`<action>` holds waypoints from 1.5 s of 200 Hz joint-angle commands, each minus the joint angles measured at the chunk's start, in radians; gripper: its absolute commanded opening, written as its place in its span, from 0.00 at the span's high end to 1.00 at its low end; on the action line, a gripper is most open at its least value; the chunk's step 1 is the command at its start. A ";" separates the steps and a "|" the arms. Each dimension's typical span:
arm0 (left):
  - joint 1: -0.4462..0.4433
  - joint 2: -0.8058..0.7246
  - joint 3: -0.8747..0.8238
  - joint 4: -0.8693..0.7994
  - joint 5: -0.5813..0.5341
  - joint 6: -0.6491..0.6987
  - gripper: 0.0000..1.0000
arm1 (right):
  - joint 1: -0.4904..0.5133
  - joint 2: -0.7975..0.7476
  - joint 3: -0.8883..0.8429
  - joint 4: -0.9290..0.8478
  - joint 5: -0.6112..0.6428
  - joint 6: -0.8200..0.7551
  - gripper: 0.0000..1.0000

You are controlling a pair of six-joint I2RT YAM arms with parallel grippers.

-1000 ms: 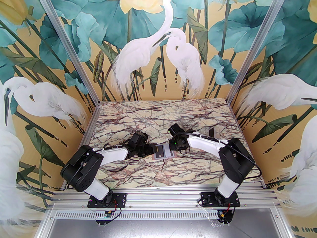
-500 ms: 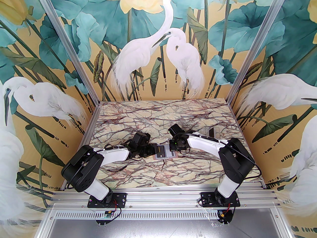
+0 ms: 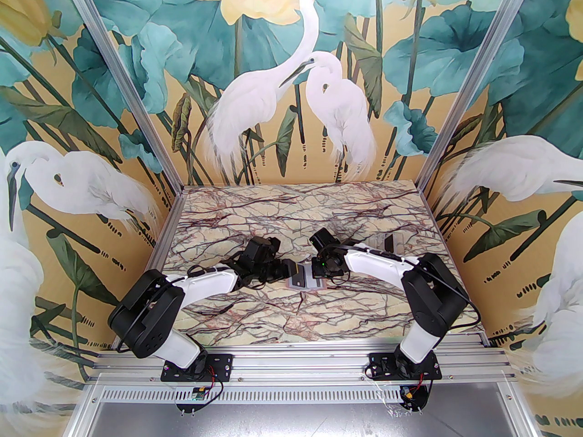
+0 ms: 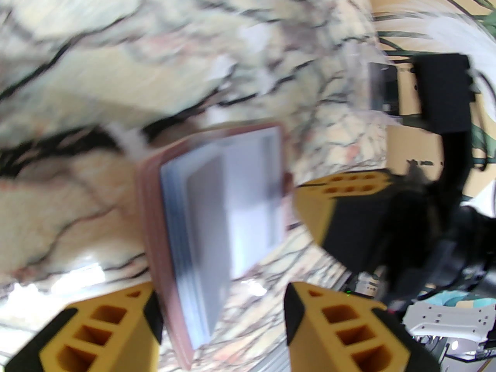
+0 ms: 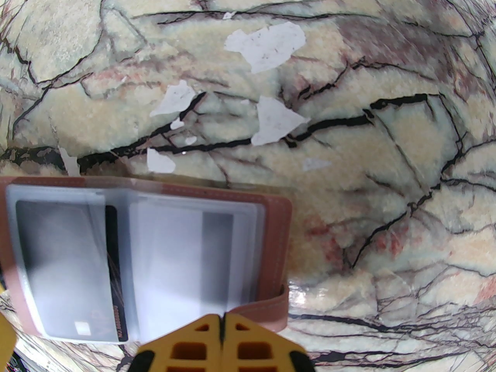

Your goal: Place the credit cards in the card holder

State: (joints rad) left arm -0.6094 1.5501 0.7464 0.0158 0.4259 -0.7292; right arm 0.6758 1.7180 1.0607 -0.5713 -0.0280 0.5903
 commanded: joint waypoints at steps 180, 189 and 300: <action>-0.140 0.199 0.215 0.039 0.040 -0.018 0.44 | -0.173 -0.147 -0.185 0.093 -0.146 0.014 1.00; -0.141 0.210 0.222 0.041 0.043 -0.019 0.44 | -0.181 -0.151 -0.194 0.096 -0.146 0.014 1.00; -0.156 0.309 0.269 0.050 0.036 -0.022 0.44 | -0.220 -0.187 -0.234 0.096 -0.146 0.007 1.00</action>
State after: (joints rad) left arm -0.7528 1.8313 0.9913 0.0608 0.4603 -0.7414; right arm 0.4629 1.5627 0.8440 -0.4664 -0.1665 0.5980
